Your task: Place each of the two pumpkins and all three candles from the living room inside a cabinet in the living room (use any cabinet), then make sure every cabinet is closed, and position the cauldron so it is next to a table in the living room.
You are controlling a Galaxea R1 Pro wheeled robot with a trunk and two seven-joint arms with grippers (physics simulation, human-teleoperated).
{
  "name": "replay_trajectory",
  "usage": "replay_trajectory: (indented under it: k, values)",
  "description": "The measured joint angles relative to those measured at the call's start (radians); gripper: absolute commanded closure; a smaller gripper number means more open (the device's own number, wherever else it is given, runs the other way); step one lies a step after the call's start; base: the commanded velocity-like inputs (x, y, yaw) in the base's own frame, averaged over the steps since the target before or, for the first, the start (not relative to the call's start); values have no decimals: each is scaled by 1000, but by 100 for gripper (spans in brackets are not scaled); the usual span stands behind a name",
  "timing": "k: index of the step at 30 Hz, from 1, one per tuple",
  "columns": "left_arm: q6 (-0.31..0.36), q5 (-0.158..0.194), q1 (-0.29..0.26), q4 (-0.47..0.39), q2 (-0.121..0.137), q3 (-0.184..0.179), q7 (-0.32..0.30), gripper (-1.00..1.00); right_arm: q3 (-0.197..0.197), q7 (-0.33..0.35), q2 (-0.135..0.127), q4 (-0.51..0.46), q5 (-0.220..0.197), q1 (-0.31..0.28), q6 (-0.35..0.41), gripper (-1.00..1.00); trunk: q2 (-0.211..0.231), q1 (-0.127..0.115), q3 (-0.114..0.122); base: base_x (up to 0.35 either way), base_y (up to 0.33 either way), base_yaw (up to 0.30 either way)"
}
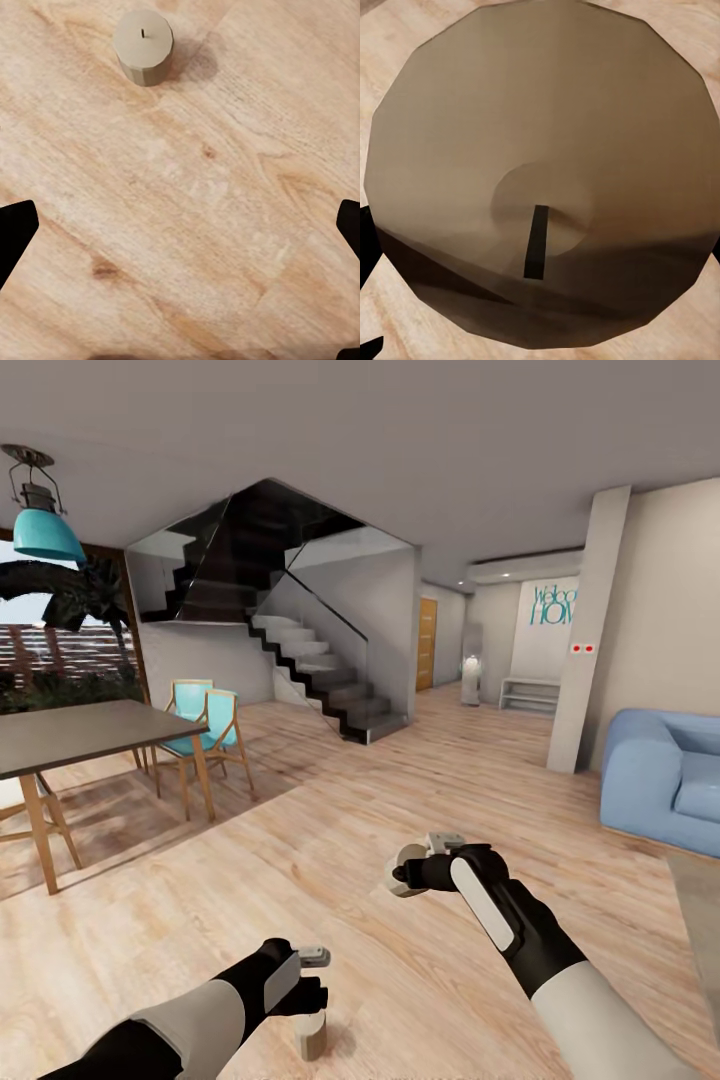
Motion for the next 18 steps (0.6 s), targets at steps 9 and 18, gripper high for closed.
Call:
replay_trajectory:
  k: [9, 18]
  values:
    - [-4, -2, -2, 2, 0, -3, 0, -100, 5, 1, 1, 0, 2, 0, -1, 100, -63, 35, -28, 0, 0, 0]
    - [-9, -1, -2, -22, -2, -4, -11, -100, 4, 1, 1, 0, 5, 0, -4, 100, -126, 69, -56, 0, 0, 0]
